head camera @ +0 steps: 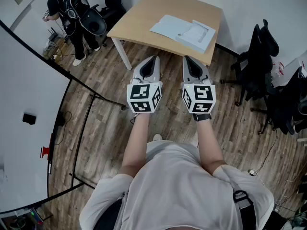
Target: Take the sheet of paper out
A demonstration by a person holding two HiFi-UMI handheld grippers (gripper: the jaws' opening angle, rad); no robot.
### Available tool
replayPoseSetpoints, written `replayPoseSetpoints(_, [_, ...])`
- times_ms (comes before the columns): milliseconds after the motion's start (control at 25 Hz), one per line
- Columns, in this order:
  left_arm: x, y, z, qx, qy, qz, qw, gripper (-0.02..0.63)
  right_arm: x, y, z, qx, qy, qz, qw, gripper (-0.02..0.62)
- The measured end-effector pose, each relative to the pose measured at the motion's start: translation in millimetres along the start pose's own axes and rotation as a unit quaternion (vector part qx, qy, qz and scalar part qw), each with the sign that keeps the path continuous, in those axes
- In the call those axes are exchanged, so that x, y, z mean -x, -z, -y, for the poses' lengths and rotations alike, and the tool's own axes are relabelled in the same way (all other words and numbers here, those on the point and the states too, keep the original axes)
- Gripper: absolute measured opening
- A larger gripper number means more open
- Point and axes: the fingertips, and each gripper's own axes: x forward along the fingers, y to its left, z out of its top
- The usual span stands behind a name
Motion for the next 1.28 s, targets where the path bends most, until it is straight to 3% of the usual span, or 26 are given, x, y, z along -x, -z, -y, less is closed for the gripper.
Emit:
replayPoseSetpoints(520, [-7.5, 11.6, -58.9, 0.014, 0.011, 0.001, 0.9998, 0.009, -53.0, 19.4, -33.9, -0.029, -0.001, -0.006, 1.000, 0.012])
replayPoseSetpoints(760, [-24.8, 33.5, -89.7, 0.029, 0.026, -0.022, 0.9990, 0.009, -87.4, 41.2, -46.2, -0.040, 0.003, -0.021, 0.999, 0.012])
replayPoseSetpoints(1040, [-98.8, 37.7, -115.7, 0.033, 0.045, -0.021, 0.9982, 0.009, -155.0, 49.8, -19.3, -0.046, 0.008, -0.015, 0.999, 0.012])
replayPoseSetpoints(1280, [-200.6, 61.0, -115.3, 0.038, 0.093, -0.054, 0.9934, 0.009, -212.1, 75.8, 57.8, -0.086, 0.063, -0.023, 0.994, 0.012])
